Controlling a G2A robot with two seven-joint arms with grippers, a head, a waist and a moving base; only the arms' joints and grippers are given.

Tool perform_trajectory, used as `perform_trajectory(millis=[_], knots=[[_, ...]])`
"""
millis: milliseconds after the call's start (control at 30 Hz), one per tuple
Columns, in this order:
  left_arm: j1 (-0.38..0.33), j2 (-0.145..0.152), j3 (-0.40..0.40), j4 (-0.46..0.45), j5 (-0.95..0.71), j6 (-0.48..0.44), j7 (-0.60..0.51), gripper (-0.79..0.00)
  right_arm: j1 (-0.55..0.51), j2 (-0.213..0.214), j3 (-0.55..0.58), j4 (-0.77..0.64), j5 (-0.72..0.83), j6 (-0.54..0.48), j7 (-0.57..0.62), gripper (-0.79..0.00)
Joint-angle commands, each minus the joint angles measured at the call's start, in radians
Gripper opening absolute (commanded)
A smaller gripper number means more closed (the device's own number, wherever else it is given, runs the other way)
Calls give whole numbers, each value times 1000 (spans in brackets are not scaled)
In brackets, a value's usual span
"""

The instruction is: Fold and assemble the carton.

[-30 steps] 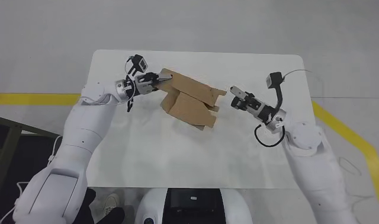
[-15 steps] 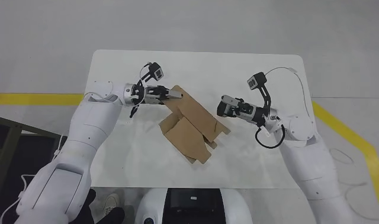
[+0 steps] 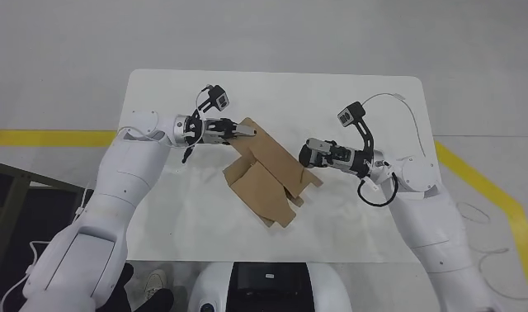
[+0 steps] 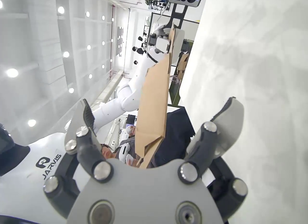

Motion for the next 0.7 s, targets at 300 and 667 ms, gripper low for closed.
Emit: perform_trajectory(millis=[300,667], knots=[[62,21,-6,-102,-37,58,-43,-785,38,-12,-77,60,193,16,236,0],[66,52,58,-173,-60,52,-43,-785,104,-16,-136,121,169,24,348,-55]])
